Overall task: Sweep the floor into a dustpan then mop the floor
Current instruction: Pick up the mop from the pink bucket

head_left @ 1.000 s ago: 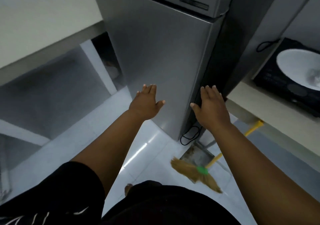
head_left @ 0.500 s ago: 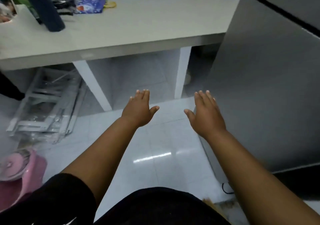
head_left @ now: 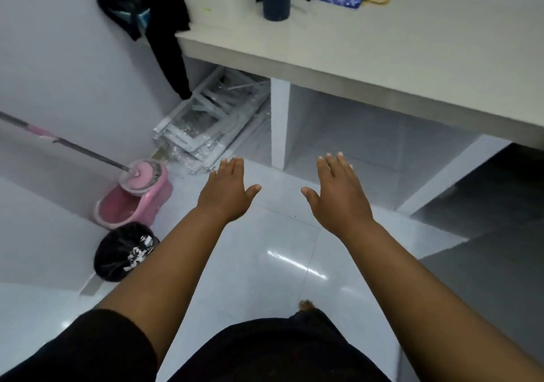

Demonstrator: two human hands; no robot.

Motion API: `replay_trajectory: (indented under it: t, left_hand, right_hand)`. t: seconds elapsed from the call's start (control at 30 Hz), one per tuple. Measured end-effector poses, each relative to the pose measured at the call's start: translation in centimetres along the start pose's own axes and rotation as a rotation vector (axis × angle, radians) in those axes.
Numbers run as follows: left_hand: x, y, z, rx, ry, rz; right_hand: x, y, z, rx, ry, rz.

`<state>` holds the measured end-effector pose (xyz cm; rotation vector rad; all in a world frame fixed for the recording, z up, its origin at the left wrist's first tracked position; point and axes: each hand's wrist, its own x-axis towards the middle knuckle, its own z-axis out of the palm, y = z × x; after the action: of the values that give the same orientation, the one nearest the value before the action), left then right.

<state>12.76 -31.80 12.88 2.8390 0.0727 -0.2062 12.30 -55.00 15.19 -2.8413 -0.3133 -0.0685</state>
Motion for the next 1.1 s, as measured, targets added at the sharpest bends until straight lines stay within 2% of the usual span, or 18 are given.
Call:
replay_trajectory:
  t: [0.27, 0.57, 0.9, 1.1]
  left_hand:
    - [-2.0, -5.5, -2.9, 0.008, 0.158, -0.363]
    - [-5.4, -12.0, -4.1, -0.07, 0.215, -0.695]
    - [-2.5, -26.0, -7.3, -0.147, 0.29, -0.808]
    - [-0.4, -34.5, -10.6, -0.107, 0.274, -0.825]
  right_hand:
    - [9.1, -4.7, 0.9, 0.022, -0.101, -0.387]
    - [14.8, -14.6, 4.0, 0.068, -0.172, -0.701]
    - [22.5, -29.6, 9.0, 0.018, -0.184, -0.88]
    - [26.9, -38.6, 10.9, 0.034, -0.188, -0.906]
